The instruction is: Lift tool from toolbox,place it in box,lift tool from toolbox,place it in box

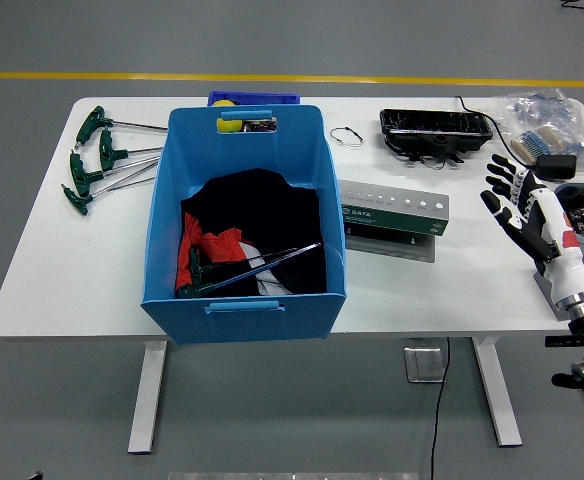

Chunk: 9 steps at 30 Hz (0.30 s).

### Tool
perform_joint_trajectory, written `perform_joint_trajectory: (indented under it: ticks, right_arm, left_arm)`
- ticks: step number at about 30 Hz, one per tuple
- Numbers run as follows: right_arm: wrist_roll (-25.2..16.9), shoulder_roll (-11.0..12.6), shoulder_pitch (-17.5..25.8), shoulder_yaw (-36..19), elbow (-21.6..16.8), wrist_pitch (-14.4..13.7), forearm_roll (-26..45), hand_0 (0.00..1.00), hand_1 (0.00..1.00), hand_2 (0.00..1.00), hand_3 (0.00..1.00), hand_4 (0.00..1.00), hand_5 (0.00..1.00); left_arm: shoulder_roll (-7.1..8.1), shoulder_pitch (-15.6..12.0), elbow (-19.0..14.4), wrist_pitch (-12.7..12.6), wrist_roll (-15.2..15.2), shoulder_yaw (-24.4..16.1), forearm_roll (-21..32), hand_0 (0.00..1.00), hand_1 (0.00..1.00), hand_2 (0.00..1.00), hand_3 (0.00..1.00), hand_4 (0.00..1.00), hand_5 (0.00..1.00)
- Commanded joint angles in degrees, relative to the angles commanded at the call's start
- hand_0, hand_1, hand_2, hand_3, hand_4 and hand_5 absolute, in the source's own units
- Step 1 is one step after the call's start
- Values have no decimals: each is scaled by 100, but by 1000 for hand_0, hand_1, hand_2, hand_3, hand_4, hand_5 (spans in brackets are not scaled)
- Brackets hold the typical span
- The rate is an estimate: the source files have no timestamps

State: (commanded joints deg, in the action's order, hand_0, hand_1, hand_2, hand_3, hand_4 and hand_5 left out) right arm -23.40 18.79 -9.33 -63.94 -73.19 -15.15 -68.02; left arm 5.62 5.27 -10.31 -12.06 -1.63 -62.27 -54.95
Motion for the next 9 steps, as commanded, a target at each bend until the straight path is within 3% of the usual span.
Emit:
perform_joint_trajectory:
  ticks: [9]
  right_arm:
    - [12,-4,-19,19,38,1,25,881,831,879,908,998,827]
  left_arm:
    - [-163,78,0,224,-114,523,412,864,880,893,704,687,653]
